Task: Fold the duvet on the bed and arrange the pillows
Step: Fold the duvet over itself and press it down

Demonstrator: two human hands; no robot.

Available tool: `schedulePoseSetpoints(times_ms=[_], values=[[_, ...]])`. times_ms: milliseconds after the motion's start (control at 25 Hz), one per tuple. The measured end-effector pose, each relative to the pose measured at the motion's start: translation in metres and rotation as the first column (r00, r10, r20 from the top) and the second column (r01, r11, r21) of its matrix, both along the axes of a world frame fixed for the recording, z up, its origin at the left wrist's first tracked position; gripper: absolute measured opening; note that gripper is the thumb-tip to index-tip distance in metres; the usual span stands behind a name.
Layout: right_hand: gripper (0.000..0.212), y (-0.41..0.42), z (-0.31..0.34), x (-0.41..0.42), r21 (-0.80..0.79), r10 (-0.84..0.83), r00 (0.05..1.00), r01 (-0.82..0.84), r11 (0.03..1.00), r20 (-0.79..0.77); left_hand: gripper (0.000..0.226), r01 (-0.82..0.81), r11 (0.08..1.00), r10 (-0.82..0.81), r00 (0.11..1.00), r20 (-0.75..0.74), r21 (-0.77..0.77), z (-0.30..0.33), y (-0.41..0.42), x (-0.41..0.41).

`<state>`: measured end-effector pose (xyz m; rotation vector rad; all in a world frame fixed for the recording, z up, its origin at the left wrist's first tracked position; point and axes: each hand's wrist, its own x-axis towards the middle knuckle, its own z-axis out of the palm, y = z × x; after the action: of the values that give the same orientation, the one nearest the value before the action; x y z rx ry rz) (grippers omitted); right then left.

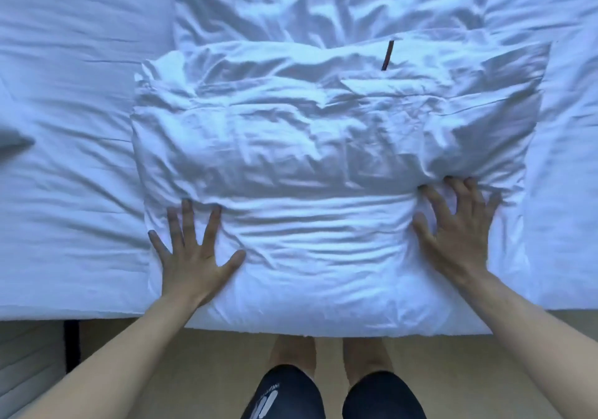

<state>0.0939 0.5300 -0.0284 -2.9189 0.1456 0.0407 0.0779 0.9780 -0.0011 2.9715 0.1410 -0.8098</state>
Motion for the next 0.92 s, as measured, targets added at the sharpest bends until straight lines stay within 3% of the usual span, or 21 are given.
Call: schedulePoseSetpoints(times_ms=[120,280,480,920], values=[[0.058,0.007,0.02,0.075,-0.039,0.048,0.996,-0.046,0.998,0.078,0.095,0.006,0.999,0.003,0.985,0.173,-0.049,0.013,-0.019,0.091],[0.062,0.0,-0.003,0.155,-0.108,-0.109,0.988,0.097,0.989,-0.112,0.086,0.028,0.999,-0.027,0.999,0.043,-0.036,-0.011,-0.054,0.195],[0.063,-0.005,-0.027,0.174,-0.088,-0.137,0.911,0.111,0.99,-0.388,0.085,0.021,1.0,-0.022,0.996,-0.083,-0.016,-0.041,-0.064,0.205],[0.069,0.01,0.031,0.192,-0.097,-0.185,0.742,0.16,0.982,-0.644,0.089,0.047,0.995,-0.061,0.985,-0.162,-0.093,-0.019,-0.054,0.207]])
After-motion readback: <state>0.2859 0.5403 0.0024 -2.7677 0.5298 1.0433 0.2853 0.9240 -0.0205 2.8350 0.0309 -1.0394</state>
